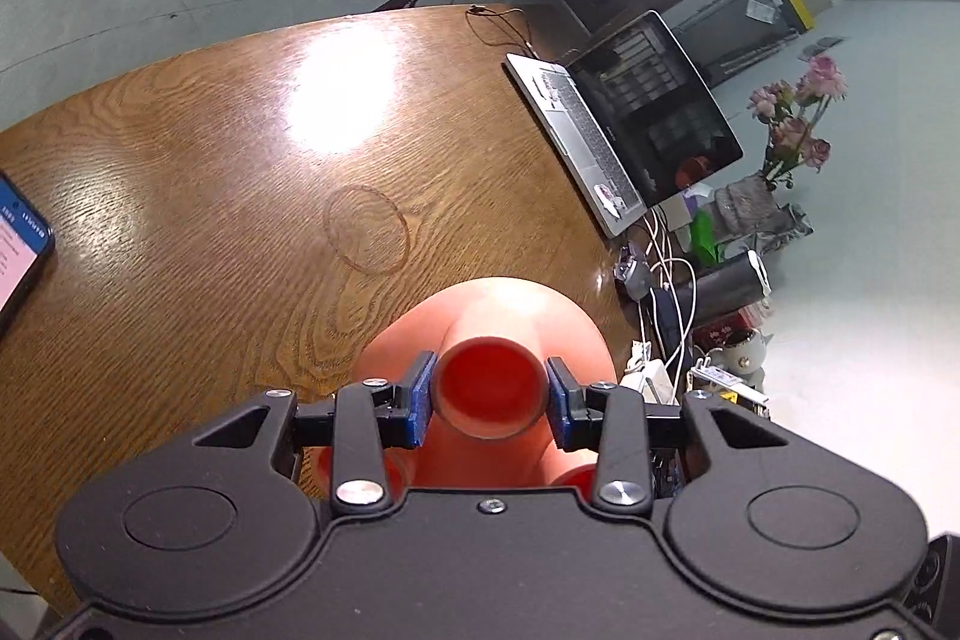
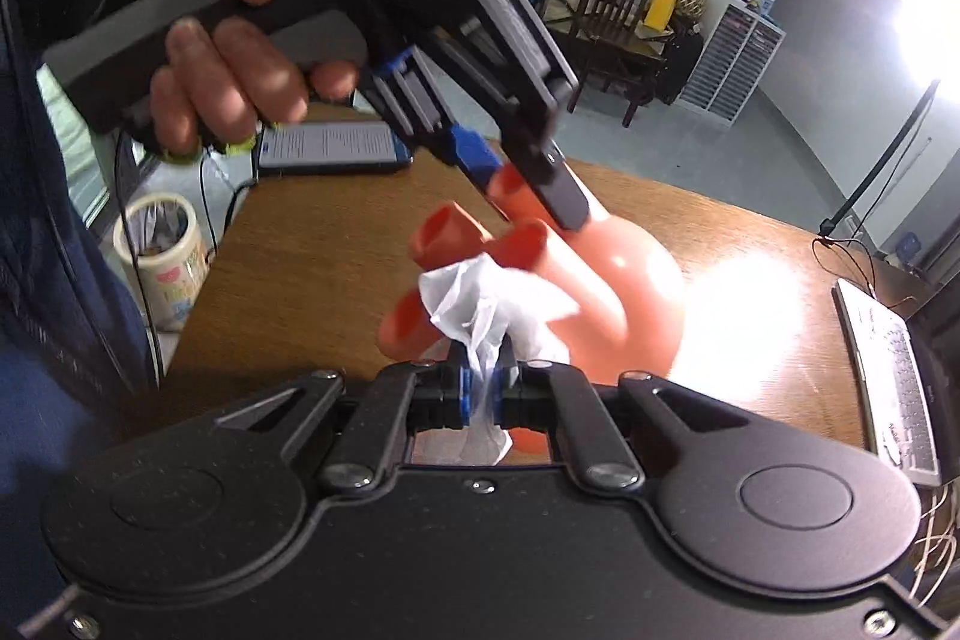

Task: Clean bowl
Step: 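Rub the tissue around the bowl's legs with the right gripper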

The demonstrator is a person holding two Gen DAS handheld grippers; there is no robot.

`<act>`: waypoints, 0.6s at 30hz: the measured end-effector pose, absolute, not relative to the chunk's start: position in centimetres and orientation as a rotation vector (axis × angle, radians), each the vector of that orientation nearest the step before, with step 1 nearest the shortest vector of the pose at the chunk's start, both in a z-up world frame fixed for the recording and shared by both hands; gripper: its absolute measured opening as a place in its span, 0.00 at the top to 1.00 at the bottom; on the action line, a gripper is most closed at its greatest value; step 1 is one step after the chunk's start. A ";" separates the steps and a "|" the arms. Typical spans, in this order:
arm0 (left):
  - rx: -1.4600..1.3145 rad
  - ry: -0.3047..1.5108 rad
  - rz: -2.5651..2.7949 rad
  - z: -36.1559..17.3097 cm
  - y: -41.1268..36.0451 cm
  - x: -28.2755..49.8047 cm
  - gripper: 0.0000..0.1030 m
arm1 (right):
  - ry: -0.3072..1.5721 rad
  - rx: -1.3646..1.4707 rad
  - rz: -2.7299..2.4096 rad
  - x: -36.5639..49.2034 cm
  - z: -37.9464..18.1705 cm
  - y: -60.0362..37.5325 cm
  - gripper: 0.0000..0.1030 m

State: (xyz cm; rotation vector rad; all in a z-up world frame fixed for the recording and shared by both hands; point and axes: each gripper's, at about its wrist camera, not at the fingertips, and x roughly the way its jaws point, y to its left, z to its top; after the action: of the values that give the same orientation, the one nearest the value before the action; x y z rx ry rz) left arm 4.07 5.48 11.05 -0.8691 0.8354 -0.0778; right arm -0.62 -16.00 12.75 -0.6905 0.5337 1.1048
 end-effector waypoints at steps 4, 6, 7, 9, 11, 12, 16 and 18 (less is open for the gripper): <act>-0.929 0.847 -0.020 10.5 5.7 4.2 0.65 | 0.530 -0.572 0.999 -1.3 12.2 -15.5 0.93; -0.944 0.856 0.004 10.3 5.6 4.3 0.65 | 0.526 -0.526 0.951 -1.6 11.9 -15.2 0.93; -0.948 0.859 0.011 10.3 5.5 4.4 0.65 | 0.522 -0.510 0.927 -1.8 11.8 -14.9 0.93; -0.956 0.875 0.040 10.3 5.3 4.6 0.65 | 0.513 -0.480 0.880 -2.2 11.4 -14.5 0.93; -0.961 0.882 0.049 10.3 5.0 4.6 0.65 | 0.500 -0.452 0.844 -2.5 11.4 -14.0 0.93; -0.962 0.884 0.049 10.3 4.9 4.7 0.65 | 0.492 -0.440 0.831 -2.6 11.5 -13.7 0.93; -0.961 0.887 0.057 10.2 4.6 4.6 0.65 | 0.478 -0.449 0.773 -2.4 10.9 -12.6 0.93; -0.963 0.887 0.059 10.3 4.6 4.5 0.65 | 0.472 -0.453 0.743 -2.3 10.6 -12.1 0.93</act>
State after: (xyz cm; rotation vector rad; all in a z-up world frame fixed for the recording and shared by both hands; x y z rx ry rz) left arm 4.53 4.60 10.27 -0.9631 0.8869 0.0593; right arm -2.31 -12.07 10.55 -0.4534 0.4719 0.7435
